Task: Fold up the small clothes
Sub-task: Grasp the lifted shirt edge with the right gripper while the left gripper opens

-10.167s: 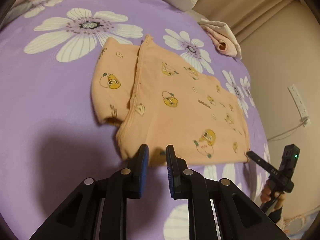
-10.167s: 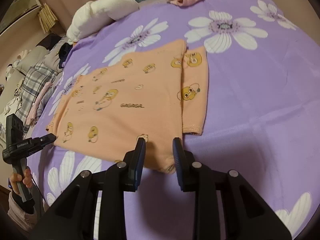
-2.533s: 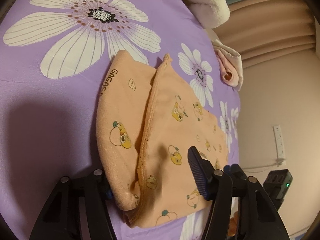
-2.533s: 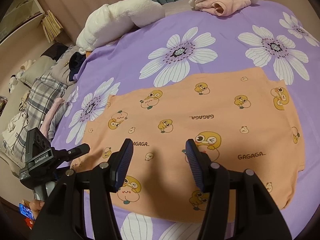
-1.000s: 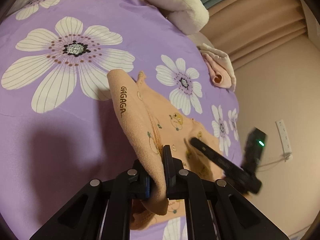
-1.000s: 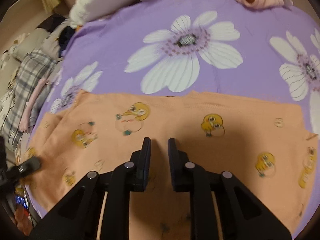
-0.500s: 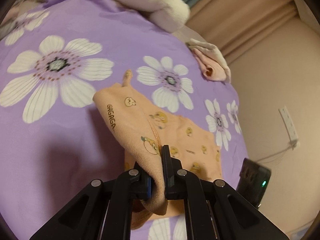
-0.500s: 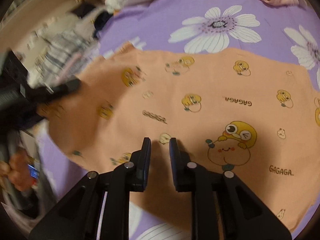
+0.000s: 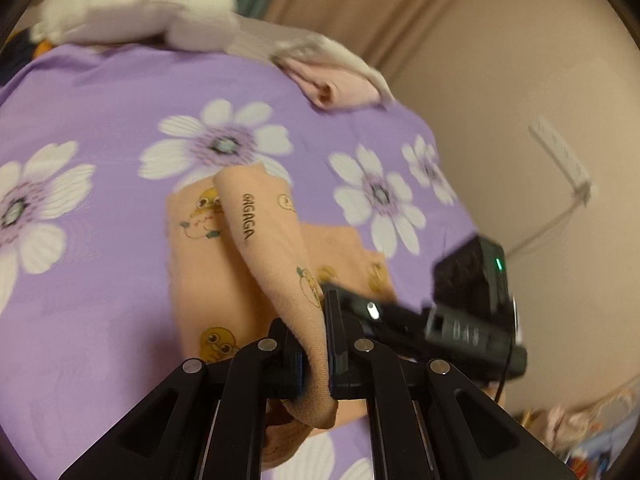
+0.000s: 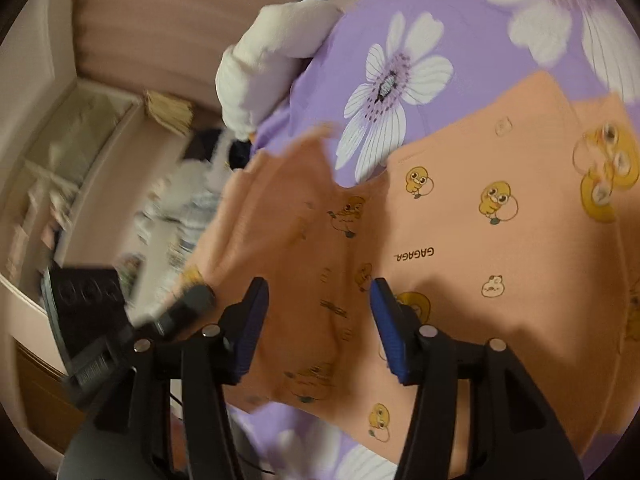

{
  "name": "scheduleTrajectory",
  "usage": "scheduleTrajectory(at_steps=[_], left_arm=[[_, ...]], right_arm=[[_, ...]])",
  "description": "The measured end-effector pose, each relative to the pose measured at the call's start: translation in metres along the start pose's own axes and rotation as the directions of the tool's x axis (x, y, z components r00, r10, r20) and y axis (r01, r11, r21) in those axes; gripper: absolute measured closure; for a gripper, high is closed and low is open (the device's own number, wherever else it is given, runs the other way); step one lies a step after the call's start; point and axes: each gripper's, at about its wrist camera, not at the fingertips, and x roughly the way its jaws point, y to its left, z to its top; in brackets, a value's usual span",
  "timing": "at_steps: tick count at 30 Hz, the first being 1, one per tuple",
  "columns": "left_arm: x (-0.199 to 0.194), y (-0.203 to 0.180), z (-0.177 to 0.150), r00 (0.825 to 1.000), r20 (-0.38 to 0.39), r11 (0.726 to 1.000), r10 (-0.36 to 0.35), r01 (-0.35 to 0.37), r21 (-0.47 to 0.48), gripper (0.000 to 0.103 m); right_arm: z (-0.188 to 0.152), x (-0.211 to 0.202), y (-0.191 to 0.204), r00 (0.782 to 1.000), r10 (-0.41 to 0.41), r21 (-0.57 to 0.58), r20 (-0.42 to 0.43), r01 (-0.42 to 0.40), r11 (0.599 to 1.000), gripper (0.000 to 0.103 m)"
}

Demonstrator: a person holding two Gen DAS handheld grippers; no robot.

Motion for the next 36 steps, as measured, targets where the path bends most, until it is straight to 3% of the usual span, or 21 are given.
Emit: scheduleTrajectory(at_steps=[3,8,12,14,16,19,23,26,31,36], left_arm=[[0.026,-0.017,-0.006,0.998,-0.053,0.997,0.045,-0.041,0.068,0.098],[0.065,-0.020,-0.022,0.978,-0.203,0.997,0.043,-0.028,0.076,0.098],[0.067,-0.014,-0.032,0.969,-0.247,0.998,0.024,-0.009,0.062,0.097],[0.055,-0.008,-0.034,0.970,-0.244,0.999,-0.008,0.017,0.037,0.097],[0.035,0.000,-0.039,0.975,-0.217,0.999,-0.041,0.046,0.018,0.088],[0.005,0.019,-0.051,0.985,-0.168,0.999,-0.037,0.035,-0.015,0.055],[-0.023,0.056,-0.067,0.992,-0.125,0.994,-0.015,0.001,-0.107,0.054],[-0.037,0.074,-0.075,0.993,-0.116,0.989,0.026,-0.043,-0.145,0.054],[-0.041,0.082,-0.074,0.996,-0.091,0.983,0.006,-0.022,-0.181,0.054],[-0.032,0.067,-0.064,0.997,-0.071,0.988,-0.027,0.016,-0.153,0.054]], right_arm=[[0.003,-0.004,-0.021,0.997,0.073,0.121,0.024,-0.076,0.990,0.043],[0.002,-0.015,-0.043,0.983,0.179,0.253,0.046,-0.184,0.950,0.034],[0.004,-0.015,-0.036,0.990,0.138,0.240,0.009,-0.136,0.961,0.031],[0.003,-0.008,-0.027,0.997,0.071,0.212,-0.038,-0.061,0.975,0.031],[0.011,0.000,-0.025,0.998,0.024,0.189,-0.055,-0.013,0.982,0.031],[0.016,0.013,-0.017,0.995,-0.066,0.138,-0.079,0.077,0.988,0.040],[0.021,0.026,-0.008,0.974,-0.214,0.037,-0.074,0.217,0.975,0.077],[0.024,0.030,-0.006,0.961,-0.272,-0.010,-0.047,0.272,0.962,0.090],[0.040,0.000,0.015,0.975,-0.217,-0.096,0.051,0.221,0.971,0.094],[0.056,-0.031,0.019,0.958,-0.263,-0.129,0.118,0.277,0.952,0.093]])
